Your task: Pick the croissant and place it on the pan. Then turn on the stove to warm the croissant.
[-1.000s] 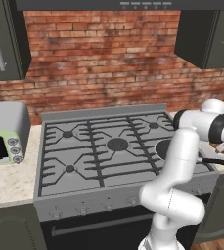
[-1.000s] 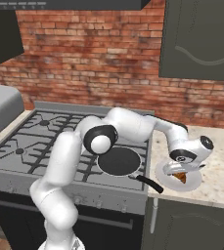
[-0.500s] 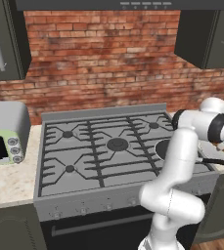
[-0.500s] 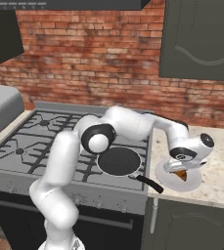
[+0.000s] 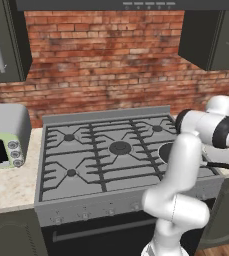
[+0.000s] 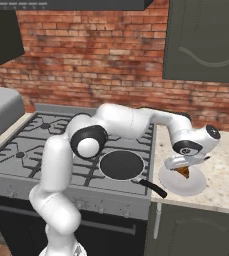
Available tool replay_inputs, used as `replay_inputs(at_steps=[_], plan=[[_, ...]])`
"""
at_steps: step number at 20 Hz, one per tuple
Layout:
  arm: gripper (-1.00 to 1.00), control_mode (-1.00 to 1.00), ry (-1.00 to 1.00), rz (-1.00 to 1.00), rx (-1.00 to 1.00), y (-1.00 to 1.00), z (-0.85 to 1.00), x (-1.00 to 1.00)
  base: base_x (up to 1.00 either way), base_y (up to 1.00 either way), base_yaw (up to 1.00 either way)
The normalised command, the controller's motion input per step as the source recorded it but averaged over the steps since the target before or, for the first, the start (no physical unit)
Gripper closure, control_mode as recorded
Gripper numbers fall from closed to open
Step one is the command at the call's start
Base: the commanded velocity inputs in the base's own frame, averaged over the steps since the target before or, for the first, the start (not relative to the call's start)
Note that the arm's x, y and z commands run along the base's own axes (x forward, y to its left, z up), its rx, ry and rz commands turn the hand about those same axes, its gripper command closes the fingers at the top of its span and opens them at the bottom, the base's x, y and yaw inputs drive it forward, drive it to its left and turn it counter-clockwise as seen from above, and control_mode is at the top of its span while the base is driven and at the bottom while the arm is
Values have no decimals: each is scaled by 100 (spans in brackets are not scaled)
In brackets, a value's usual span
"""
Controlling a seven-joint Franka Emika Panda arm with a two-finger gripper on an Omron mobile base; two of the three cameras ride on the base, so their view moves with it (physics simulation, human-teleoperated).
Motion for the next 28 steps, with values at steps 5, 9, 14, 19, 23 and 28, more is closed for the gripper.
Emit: replay_inputs(at_steps=[5,9,14,19,23,28], plan=[[100,-100,0,5,-9,56,33,-41,0,0,0],[100,-100,-3,2,-10,64,21,-38,0,0,0],[100,-100,-5,0,-8,58,40,-39,0,0,0],[100,-100,1,1,-6,59,50,-21,0,0,0],[100,-100,5,3,-7,63,36,-12,0,0,0],[100,-100,1,6,-6,62,8,-24,0,0,0]])
